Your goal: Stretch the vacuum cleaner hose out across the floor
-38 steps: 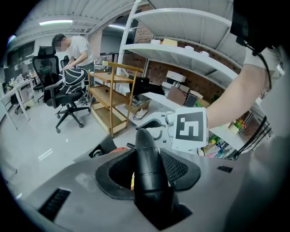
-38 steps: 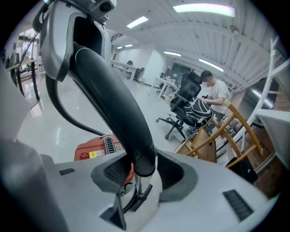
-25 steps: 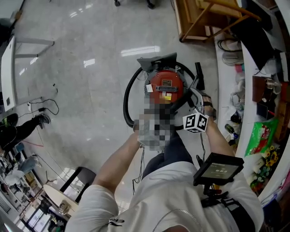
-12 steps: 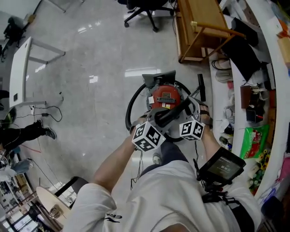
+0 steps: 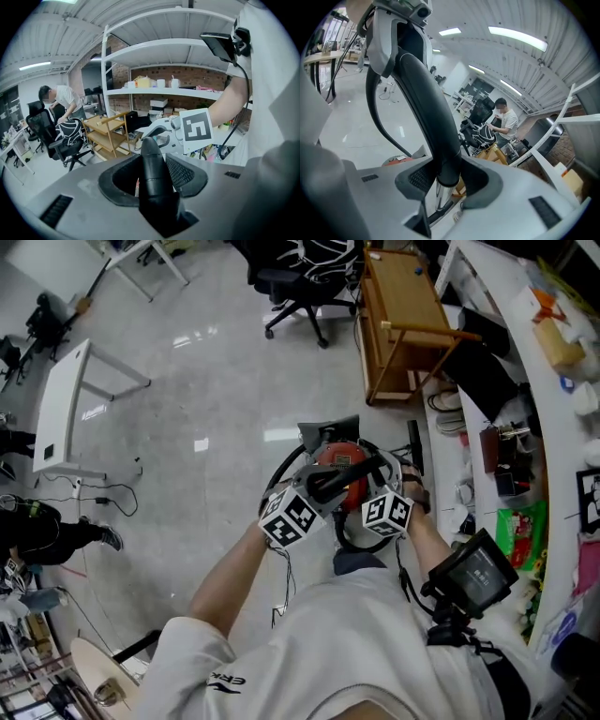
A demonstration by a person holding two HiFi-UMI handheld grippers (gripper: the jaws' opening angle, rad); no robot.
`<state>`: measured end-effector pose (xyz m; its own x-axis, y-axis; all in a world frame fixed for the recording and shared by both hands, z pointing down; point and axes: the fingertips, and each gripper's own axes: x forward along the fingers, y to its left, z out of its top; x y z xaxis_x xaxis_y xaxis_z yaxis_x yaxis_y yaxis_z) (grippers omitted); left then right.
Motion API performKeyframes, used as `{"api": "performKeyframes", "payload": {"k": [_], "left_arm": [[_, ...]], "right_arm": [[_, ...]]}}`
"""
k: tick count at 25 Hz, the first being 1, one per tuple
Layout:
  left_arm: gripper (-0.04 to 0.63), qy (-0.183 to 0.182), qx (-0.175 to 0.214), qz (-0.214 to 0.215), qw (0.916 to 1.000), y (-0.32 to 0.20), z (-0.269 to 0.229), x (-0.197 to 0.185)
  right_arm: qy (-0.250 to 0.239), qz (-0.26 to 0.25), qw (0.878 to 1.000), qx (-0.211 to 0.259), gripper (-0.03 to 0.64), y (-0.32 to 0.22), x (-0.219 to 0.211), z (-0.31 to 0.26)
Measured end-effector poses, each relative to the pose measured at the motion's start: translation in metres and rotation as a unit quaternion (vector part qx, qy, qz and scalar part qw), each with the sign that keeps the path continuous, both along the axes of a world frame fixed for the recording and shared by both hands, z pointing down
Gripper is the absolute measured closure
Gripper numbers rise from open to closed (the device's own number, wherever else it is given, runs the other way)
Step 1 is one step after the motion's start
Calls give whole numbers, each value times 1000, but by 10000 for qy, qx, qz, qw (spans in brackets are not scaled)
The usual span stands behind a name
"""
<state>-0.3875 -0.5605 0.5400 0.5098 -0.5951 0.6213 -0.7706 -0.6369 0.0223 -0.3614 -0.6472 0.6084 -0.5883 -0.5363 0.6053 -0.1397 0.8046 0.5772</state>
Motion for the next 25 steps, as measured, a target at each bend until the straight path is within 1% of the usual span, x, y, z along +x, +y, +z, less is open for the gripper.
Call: {"api": "performKeyframes", "payload": {"k": [9,12,15,18,20,22,25], "left_arm": [[425,-124,61,597,9981,-16,-24,5],[425,-198,96,972,9950,-27,-32,9],[425,-213,152,1415,9896,-37,-41,13],[425,-233,148,1892,9816,-45,-49,16],[425,-246,126,2246,9741,-49,-54,20],[425,-232,136,2621,9647,-52,-59,26],[425,-221,132,3171,9480,-51,-63,35]], "right_arm": [[-202,447,9988,-21,459,-10,14,-24],[-268,756,9968,-26,459,-18,24,-31],[-325,1126,9931,-30,459,-21,34,-39],[-382,1524,9876,-16,459,-25,43,-45],[-401,1832,9823,-10,459,-25,52,-49],[-411,2149,9758,-11,459,-22,61,-52],[-429,2629,9639,-17,459,-12,77,-55]]}}
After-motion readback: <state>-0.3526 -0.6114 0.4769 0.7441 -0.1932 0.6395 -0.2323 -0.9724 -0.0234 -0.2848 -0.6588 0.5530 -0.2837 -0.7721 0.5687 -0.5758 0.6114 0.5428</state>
